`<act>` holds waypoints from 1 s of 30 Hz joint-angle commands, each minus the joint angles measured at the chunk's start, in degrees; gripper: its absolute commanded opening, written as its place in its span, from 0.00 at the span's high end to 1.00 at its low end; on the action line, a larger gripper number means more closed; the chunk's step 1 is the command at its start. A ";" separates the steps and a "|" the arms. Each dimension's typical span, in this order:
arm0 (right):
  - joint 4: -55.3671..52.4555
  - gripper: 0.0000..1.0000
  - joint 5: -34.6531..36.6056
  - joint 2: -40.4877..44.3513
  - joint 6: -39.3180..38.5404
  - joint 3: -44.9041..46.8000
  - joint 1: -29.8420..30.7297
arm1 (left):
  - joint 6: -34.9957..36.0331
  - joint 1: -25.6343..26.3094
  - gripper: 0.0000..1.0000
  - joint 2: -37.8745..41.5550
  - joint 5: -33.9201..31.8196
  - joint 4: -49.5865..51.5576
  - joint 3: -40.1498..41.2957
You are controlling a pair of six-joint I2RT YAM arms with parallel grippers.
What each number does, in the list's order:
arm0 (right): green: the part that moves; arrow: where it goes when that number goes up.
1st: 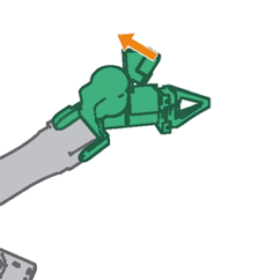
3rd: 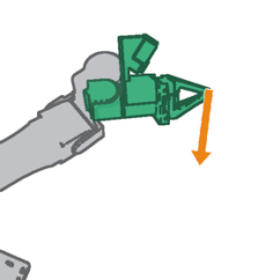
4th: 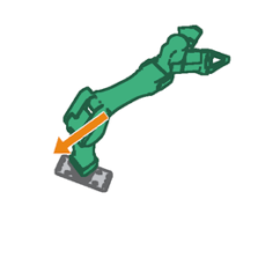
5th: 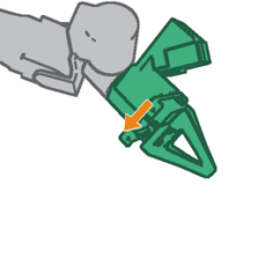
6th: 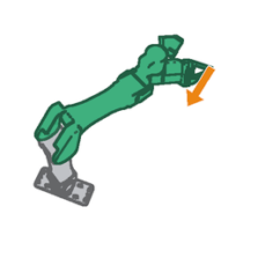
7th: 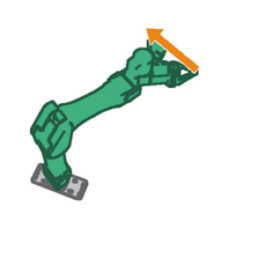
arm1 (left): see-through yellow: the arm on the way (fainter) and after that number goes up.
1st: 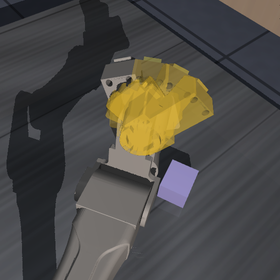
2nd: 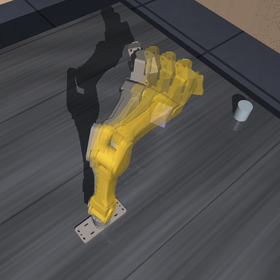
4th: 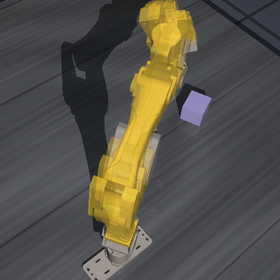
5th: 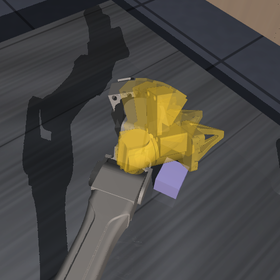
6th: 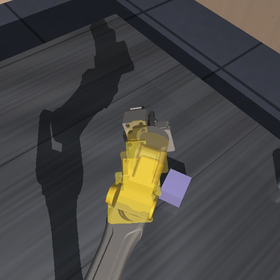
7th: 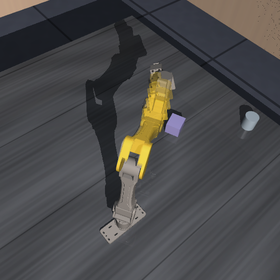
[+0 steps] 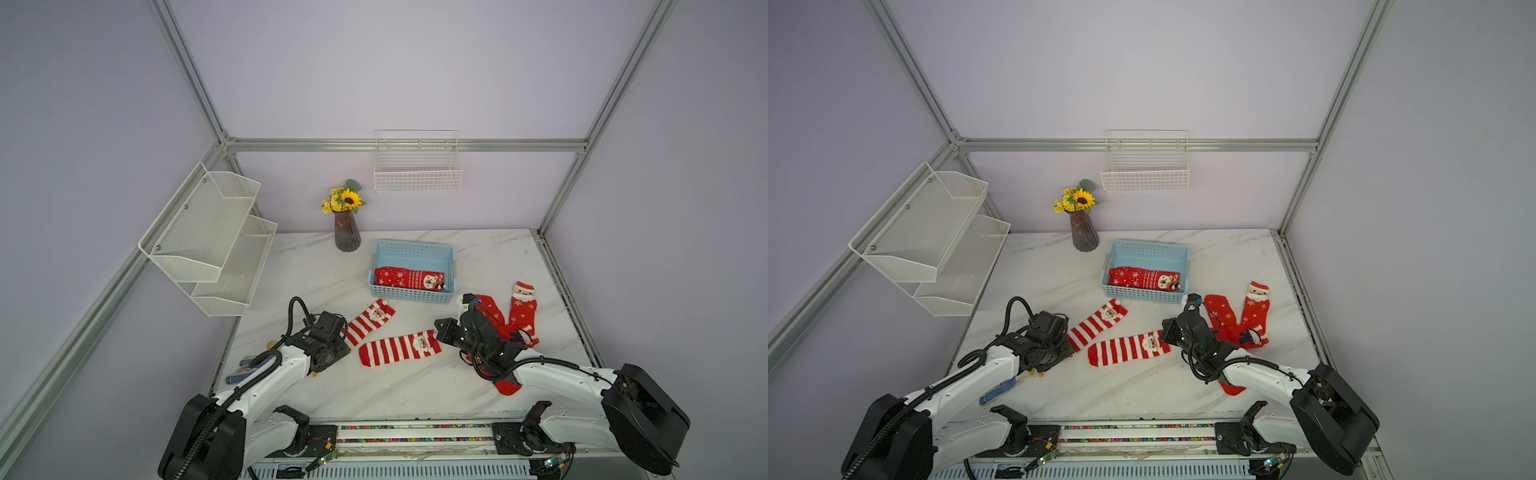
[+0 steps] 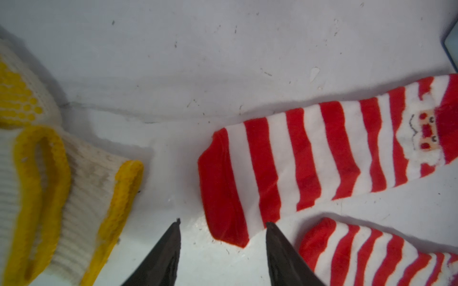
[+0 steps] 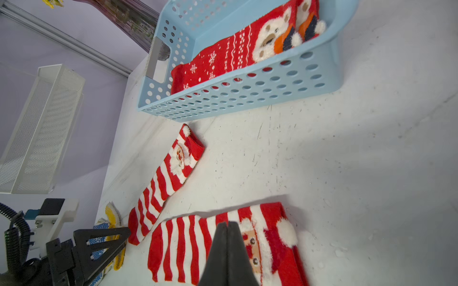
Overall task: Place the socks together as a pair
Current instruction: Pick up the sock at the center of the board.
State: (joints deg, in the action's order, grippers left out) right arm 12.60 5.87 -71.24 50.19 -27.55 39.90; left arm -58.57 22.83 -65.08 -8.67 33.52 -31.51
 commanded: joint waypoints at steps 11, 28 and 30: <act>-2.49 1.00 -2.20 -2.20 -2.07 -4.23 0.22 | 1.88 -1.18 0.79 -1.68 -0.54 -4.13 1.49; -6.18 0.93 -3.46 -22.75 -3.01 -23.94 11.78 | 12.09 -2.79 1.00 13.63 -3.68 14.12 -8.37; -8.71 0.86 -2.95 -26.73 -4.00 -28.37 13.07 | 12.25 -2.80 1.00 15.08 -3.42 15.49 -9.39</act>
State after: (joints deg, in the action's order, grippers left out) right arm 7.57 2.57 -94.65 47.16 -51.13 51.31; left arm -48.31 20.49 -51.94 -10.74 44.62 -37.32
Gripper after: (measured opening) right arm 0.118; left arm 0.047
